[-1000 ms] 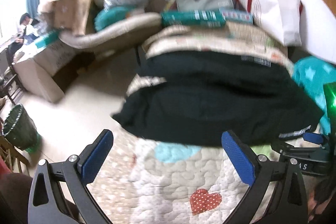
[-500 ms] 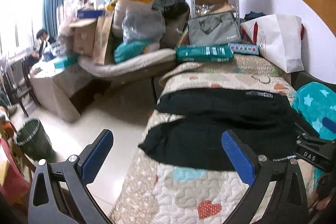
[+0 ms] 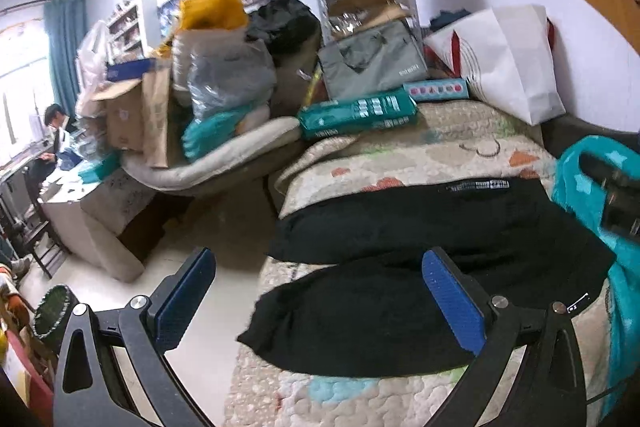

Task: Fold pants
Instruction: 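Move both grippers to the waistband of the black pants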

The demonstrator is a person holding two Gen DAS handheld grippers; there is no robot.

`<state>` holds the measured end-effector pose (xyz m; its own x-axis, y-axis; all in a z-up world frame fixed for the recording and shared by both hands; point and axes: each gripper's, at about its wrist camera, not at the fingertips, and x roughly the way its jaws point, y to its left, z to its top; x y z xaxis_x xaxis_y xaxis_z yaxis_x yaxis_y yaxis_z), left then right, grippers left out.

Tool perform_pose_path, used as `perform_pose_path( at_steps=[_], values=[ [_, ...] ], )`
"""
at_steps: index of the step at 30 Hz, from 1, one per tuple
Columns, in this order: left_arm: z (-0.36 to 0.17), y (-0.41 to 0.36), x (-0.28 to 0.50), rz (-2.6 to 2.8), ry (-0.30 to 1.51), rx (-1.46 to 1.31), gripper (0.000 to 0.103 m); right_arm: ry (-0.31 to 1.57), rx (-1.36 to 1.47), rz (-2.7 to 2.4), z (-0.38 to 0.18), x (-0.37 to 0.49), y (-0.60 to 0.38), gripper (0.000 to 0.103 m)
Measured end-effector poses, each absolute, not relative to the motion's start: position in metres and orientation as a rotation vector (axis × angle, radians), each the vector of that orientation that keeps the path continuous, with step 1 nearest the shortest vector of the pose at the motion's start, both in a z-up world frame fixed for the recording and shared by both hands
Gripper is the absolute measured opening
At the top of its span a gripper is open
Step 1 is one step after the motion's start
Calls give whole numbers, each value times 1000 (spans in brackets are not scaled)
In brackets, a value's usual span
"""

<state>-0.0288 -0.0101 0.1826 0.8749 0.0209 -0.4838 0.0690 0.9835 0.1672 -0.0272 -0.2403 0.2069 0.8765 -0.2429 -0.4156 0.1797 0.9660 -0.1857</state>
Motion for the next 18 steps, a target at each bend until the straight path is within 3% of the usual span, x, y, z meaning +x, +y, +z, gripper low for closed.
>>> perform_pose_path(
  at_steps=[11, 18],
  values=[
    [125, 30, 40, -23, 700, 11, 103, 584, -165, -191, 195, 49, -265, 103],
    [127, 34, 79, -11, 682, -2, 103, 622, -180, -131, 193, 87, -256, 103]
  ],
)
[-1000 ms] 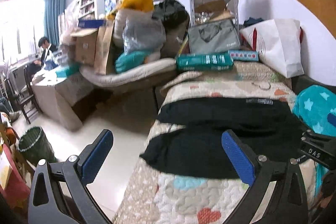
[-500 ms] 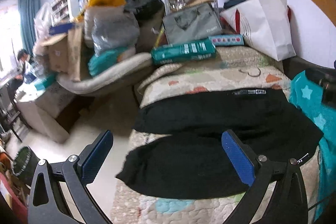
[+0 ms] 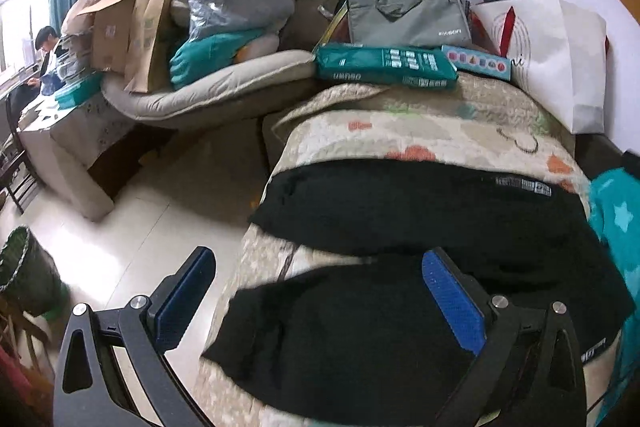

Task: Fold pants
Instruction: 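Move both grippers to the waistband of the black pants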

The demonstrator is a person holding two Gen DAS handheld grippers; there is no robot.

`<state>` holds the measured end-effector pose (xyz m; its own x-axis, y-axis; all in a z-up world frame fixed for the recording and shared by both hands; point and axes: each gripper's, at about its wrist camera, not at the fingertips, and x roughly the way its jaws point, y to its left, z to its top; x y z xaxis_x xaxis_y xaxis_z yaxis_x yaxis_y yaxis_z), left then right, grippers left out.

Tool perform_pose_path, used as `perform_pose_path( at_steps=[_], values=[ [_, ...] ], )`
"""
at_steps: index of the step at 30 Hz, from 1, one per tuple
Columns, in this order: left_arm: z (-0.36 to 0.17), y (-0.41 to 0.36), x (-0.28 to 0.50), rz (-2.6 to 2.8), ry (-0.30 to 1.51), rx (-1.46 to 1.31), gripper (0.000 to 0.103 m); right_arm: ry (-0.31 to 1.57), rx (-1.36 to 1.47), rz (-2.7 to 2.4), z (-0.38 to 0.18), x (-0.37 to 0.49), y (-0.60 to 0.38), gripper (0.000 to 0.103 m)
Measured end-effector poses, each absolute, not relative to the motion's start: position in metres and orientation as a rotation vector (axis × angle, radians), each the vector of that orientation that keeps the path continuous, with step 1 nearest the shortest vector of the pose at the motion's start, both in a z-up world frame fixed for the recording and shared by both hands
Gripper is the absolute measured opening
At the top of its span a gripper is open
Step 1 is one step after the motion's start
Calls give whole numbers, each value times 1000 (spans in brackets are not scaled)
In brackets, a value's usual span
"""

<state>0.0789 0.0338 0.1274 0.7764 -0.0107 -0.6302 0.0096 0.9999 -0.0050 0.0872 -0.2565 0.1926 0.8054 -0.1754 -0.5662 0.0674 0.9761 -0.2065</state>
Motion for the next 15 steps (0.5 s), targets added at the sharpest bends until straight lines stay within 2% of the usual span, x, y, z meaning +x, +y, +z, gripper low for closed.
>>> perform_pose_path(
  at_steps=[10, 15],
  values=[
    [120, 15, 95, -22, 616, 106, 103, 667, -179, -107, 151, 113, -242, 103],
    [102, 7, 104, -60, 694, 155, 103, 744, -143, -116, 122, 123, -252, 103]
  ],
)
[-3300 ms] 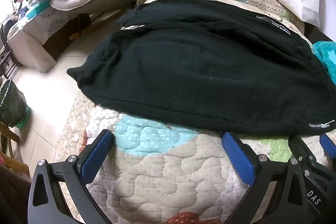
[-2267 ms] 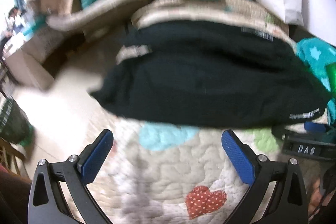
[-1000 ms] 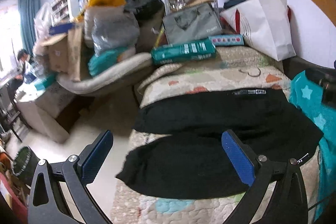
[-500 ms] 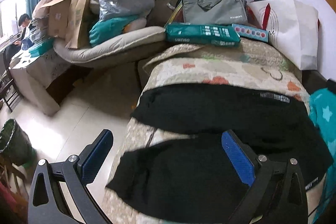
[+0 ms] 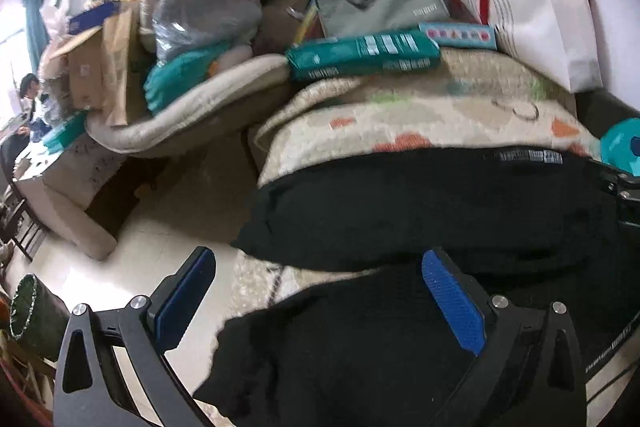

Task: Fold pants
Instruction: 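Move both grippers to the waistband of the black pants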

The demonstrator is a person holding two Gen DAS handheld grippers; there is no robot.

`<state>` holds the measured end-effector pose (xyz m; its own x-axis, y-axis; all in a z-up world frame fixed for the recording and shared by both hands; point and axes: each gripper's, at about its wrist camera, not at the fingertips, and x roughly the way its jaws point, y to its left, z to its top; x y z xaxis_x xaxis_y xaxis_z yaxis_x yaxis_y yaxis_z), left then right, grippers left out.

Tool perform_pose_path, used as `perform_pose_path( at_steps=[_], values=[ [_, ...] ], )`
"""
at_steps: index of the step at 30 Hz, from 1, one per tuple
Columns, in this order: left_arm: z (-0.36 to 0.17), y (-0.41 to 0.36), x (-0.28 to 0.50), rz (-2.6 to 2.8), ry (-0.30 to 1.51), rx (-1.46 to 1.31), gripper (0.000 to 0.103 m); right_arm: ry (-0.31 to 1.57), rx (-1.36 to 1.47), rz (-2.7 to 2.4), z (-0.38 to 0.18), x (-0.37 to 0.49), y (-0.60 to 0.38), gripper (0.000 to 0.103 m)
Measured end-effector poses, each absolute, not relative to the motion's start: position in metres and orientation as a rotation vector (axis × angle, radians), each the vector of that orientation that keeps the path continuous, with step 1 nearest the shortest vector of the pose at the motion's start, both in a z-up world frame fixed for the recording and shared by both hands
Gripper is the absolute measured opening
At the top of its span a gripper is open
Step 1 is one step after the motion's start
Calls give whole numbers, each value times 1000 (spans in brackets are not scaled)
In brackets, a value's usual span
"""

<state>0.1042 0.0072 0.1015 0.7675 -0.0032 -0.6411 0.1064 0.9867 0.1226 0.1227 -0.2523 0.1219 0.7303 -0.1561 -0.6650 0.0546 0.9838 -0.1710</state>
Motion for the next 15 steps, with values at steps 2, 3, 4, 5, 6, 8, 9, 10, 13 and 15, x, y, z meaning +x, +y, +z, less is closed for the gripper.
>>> perform_pose_path(
  at_steps=[2, 3, 4, 5, 6, 8, 9, 10, 13, 15],
  values=[
    [98, 8, 107, -79, 722, 143, 103, 777, -101, -116, 115, 128, -257, 103],
    [96, 9, 108, -88, 737, 129, 103, 785, -88, -119, 113, 129, -259, 103],
    [96, 10, 110, -95, 751, 112, 103, 790, -77, -119, 112, 130, -260, 103],
    [95, 12, 110, -99, 758, 102, 103, 790, -71, -119, 110, 130, -261, 103],
    [95, 14, 111, -103, 770, 86, 103, 789, -71, -120, 109, 130, -261, 103],
    [94, 19, 111, -105, 788, 56, 103, 790, -71, -117, 109, 130, -260, 103],
    [93, 21, 111, -104, 794, 46, 103, 790, -72, -114, 108, 129, -259, 103],
    [93, 23, 112, -101, 800, 35, 103, 789, -74, -112, 108, 128, -258, 103],
    [92, 26, 112, -89, 805, 25, 103, 780, -84, -108, 108, 126, -254, 103],
    [92, 26, 111, -85, 802, 30, 103, 773, -89, -105, 109, 124, -252, 103]
  ],
)
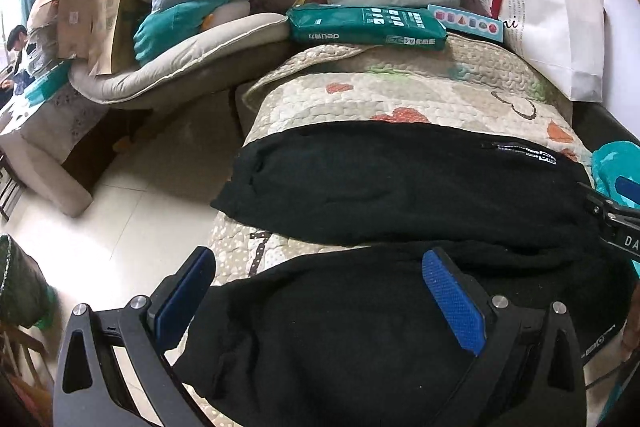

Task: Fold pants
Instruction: 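Move both grippers to the waistband of the black pants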

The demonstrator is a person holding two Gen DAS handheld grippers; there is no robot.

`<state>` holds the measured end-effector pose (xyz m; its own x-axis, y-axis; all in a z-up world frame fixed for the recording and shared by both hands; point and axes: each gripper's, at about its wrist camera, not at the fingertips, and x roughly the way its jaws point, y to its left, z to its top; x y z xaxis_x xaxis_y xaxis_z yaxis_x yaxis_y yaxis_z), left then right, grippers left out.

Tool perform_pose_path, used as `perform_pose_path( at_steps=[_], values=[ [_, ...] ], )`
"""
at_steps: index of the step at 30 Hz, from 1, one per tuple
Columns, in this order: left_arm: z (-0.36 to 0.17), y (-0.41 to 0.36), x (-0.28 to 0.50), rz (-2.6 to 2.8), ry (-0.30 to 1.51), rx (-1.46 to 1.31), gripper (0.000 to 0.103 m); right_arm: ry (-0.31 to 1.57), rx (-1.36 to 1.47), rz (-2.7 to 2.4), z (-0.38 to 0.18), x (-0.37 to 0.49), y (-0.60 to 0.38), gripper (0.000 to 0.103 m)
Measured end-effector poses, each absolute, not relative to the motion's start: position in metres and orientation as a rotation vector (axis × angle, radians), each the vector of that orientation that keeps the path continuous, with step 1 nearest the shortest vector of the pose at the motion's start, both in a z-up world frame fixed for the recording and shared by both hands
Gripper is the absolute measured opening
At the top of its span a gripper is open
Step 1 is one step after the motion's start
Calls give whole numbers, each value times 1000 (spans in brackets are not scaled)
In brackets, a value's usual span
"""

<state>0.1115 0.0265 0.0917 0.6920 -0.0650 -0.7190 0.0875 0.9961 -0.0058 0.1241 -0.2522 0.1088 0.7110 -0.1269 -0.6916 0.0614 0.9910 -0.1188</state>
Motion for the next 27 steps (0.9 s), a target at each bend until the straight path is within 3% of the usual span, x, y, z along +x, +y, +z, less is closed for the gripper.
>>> perform_pose_path(
  at_steps=[24, 27],
  values=[
    [94, 29, 113, -89, 777, 23, 103, 773, -94, -81, 104, 122, -245, 103],
    [97, 32, 117, -77, 762, 41, 103, 841, -101, -68, 105, 134, -246, 103]
  ],
)
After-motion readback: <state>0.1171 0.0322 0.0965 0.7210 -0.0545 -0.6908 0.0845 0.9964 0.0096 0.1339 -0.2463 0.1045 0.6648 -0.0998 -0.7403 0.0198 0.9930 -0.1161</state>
